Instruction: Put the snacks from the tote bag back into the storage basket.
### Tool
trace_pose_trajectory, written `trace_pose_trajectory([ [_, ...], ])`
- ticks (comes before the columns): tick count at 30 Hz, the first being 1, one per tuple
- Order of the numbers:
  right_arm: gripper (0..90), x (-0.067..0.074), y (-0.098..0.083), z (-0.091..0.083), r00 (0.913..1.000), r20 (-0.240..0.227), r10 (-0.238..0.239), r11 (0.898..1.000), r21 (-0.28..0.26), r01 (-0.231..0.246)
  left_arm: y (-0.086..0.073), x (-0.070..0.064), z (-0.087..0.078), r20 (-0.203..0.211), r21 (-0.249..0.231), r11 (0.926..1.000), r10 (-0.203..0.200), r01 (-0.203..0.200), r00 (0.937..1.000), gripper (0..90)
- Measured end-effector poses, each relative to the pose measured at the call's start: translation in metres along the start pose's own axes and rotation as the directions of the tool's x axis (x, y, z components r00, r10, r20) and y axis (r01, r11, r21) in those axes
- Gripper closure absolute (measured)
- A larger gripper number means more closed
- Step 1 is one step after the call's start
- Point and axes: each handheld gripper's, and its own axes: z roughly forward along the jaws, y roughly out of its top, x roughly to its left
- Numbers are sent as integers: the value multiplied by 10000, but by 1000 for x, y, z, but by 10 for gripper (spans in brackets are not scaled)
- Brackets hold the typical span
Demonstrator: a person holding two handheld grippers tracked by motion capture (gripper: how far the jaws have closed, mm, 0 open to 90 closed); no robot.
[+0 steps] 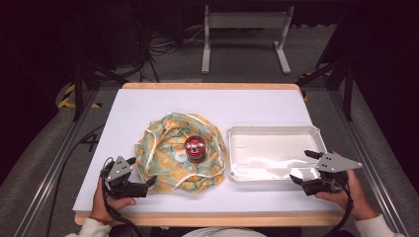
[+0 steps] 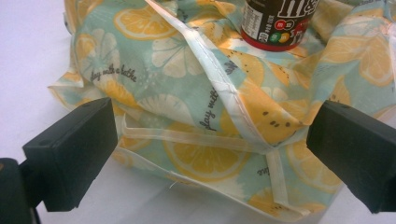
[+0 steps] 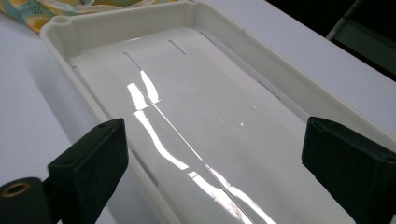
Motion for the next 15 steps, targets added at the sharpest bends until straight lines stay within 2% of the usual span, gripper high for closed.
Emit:
trace_pose_trajectory([
  [5,98,-1,3,3,9998,-198,8,10000,3,-8,-1,0,-2,48,-57,10000,14,-14,10000,26],
  [7,94,1,7,6,9996,-257,-69,9997,233,75,-2,2,-2,21,-47,10000,29,-29,10000,26],
  [9,93,2,12,9,9979,-620,-198,9988,440,226,-2,1,-2,40,-78,10000,-6,6,10000,26],
  [11,87,3,15,12,9972,-705,-266,9982,525,303,-2,1,-1,63,-35,10000,20,-20,10000,27],
  [13,84,6,24,20,9930,-973,-669,9936,843,752,-2,0,-1,67,-20,10000,-25,25,10000,29],
  [15,84,7,31,24,9924,-926,-804,9932,772,877,-2,1,-2,-26,-70,10000,21,-21,10000,31],
])
